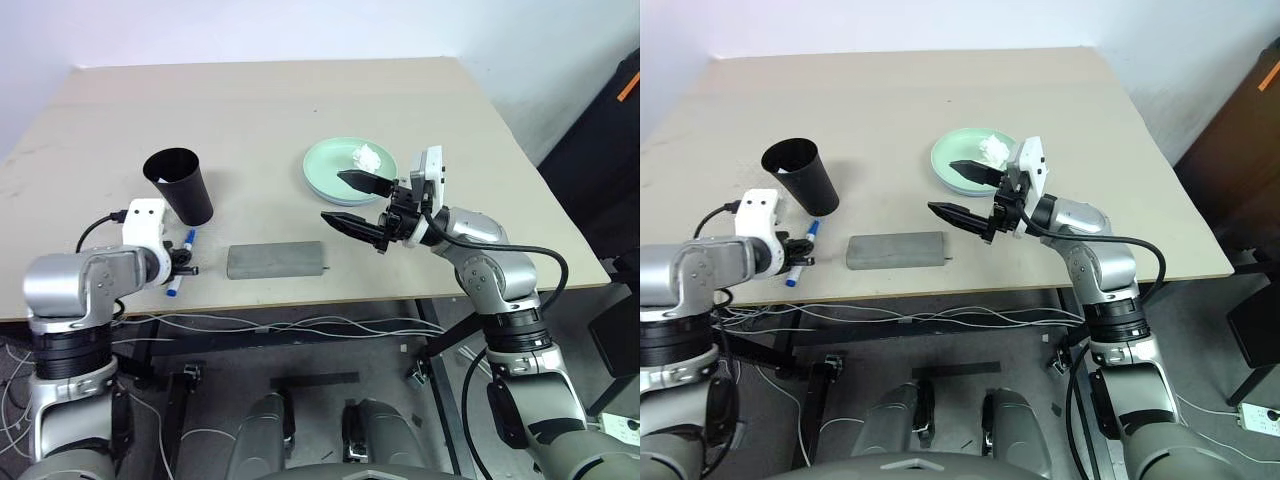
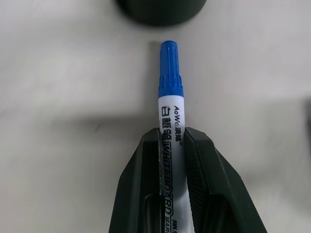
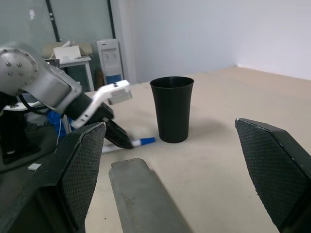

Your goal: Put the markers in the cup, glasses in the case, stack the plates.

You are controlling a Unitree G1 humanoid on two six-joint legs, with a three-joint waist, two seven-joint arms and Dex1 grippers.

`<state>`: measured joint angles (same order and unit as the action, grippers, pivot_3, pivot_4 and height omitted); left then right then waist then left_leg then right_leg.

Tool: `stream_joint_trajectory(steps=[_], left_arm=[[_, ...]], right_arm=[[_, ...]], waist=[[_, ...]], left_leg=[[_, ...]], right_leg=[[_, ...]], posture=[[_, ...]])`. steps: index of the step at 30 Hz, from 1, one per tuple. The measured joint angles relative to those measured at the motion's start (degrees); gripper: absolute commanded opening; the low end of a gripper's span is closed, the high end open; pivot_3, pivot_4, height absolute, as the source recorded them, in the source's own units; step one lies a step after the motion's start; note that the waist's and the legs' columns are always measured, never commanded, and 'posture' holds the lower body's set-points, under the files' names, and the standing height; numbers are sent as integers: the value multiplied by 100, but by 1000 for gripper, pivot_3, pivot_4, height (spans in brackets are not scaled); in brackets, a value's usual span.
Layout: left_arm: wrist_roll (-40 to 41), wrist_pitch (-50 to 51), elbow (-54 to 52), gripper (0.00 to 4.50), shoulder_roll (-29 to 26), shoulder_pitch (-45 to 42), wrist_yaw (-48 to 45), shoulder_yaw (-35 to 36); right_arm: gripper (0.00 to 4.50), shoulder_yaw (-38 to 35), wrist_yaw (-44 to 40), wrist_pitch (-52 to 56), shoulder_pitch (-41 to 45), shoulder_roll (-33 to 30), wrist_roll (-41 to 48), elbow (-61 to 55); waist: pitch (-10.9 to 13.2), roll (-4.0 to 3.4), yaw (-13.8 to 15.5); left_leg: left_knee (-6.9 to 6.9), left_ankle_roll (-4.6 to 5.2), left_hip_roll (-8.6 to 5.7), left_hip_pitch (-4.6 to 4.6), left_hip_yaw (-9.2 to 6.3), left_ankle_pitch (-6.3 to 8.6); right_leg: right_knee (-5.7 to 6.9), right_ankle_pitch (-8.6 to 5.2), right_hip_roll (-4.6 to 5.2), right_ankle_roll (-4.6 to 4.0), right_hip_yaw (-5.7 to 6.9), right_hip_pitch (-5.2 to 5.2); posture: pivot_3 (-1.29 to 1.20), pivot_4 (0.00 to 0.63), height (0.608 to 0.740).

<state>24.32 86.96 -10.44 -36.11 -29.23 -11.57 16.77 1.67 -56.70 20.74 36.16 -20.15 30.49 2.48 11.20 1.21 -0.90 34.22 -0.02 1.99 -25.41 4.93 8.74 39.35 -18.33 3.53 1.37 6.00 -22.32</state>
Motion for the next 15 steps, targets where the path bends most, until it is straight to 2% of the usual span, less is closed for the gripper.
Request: stream_joint_trajectory(steps=[6,15], left_arm=[[203,490,-630,285,-601,170,-472,476],[756,500,-1286,285,-1347,313,-1372,893]], right_arm=[[4500,46,-152,-105,203,120,-57,360],[4500,49,-334,-268,410,182,-105,660]], waist=[[3,4,22],[4,2,12]], left_leg=[[2,-10,-2,-4,-1,6],[-4,-11,-2,-7,-1,7]], right_leg=[[-5,1,3,0,0,1],[-13,0,4,-1,0,-2]], posture=[[0,150,740],[0,150,740]])
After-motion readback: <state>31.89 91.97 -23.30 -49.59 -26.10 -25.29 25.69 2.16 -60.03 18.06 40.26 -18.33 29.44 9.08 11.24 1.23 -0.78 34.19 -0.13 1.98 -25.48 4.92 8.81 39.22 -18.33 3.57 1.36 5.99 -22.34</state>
